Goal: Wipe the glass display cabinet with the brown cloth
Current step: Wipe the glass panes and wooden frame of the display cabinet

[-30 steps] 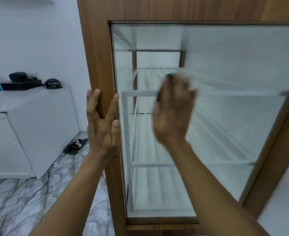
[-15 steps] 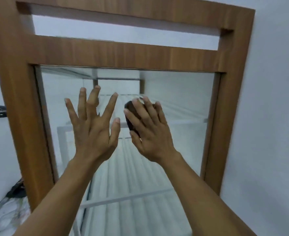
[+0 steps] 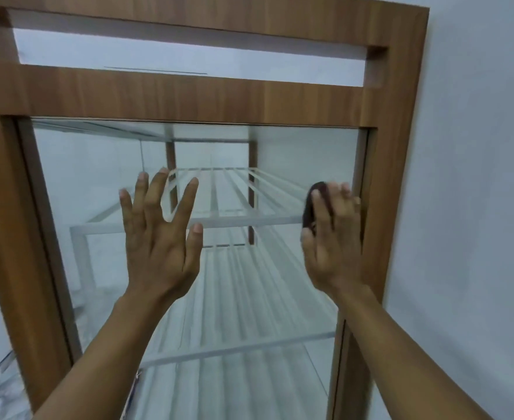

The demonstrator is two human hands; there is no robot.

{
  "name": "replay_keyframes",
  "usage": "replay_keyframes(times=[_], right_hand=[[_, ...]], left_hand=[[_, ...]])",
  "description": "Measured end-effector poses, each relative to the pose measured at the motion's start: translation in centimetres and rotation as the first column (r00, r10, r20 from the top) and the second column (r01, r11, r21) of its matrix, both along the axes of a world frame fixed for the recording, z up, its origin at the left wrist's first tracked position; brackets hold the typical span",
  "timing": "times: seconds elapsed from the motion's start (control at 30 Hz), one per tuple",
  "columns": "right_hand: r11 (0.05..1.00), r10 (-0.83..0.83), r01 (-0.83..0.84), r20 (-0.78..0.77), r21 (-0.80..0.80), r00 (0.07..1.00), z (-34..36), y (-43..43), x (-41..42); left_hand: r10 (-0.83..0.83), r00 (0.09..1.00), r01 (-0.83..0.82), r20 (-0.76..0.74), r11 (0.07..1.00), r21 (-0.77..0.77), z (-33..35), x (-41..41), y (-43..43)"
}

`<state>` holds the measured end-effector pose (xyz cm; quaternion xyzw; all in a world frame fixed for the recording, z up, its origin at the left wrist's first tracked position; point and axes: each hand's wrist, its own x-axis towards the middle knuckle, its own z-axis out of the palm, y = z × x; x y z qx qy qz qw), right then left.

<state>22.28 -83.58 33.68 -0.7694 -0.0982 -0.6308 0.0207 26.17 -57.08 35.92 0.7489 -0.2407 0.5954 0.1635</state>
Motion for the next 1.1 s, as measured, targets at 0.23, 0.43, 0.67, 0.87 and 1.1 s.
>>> replay_keyframes(times=[0.23, 0.43, 0.67, 0.87, 1.1], right_hand=[[0.959, 0.141, -0.146, -0.037, -0.242, 0.989, -0.9, 8.4, 1.7], [0.902, 0.018, -0.053, 0.086, 0.428, 0.996, -4.7, 2.8, -0.2], [0.974, 0.07, -0.093, -0.115, -0.207, 0.991, -12.1, 4.8, 0.1], [0.968, 0.074, -0.055, -0.068, 0.246, 0.995, -12.4, 7.8, -0.1], [0.952, 0.077, -0.063, -0.036, 0.3, 0.996, -12.6, 7.2, 0.2]], left_hand=[[-0.08, 0.99, 0.08, -0.119, 0.997, -0.001, -2.8, -1.7, -3.2], [-0.032, 0.986, 0.042, -0.165, 0.997, 0.061, -8.6, -1.9, -1.1], [-0.052, 0.967, 0.075, -0.251, 0.994, 0.083, -10.2, -2.5, 1.5], [0.001, 0.951, 0.036, -0.309, 0.993, 0.114, -12.6, -2.6, 4.1], [0.021, 0.945, 0.035, -0.326, 0.985, 0.167, -14.0, -2.6, 4.7]])
